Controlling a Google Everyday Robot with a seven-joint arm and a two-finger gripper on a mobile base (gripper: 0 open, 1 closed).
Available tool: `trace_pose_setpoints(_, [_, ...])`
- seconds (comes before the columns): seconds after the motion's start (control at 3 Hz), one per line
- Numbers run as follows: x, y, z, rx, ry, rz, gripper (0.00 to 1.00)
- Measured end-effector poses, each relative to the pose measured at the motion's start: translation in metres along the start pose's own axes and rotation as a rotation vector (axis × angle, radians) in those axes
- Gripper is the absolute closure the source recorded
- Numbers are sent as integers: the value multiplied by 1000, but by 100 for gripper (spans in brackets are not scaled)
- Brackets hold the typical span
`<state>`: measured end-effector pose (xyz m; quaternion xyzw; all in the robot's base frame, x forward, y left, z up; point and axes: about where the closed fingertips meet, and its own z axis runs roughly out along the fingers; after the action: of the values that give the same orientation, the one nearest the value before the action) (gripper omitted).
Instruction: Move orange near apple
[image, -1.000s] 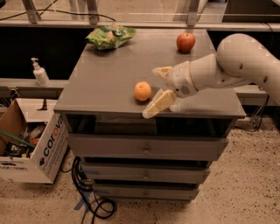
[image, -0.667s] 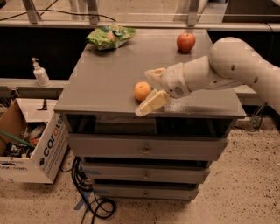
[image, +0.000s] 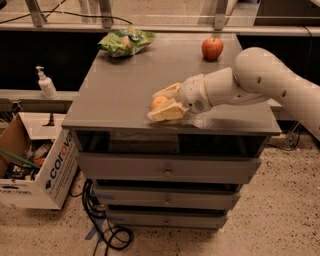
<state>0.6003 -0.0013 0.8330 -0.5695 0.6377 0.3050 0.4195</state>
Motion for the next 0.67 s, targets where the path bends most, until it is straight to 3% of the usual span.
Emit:
trace_pose_setpoints(0.33, [6,-1,-3,11,-9,16,70])
trace_pose_setpoints(0.67, [10,-10,-21,56,-17,31,93])
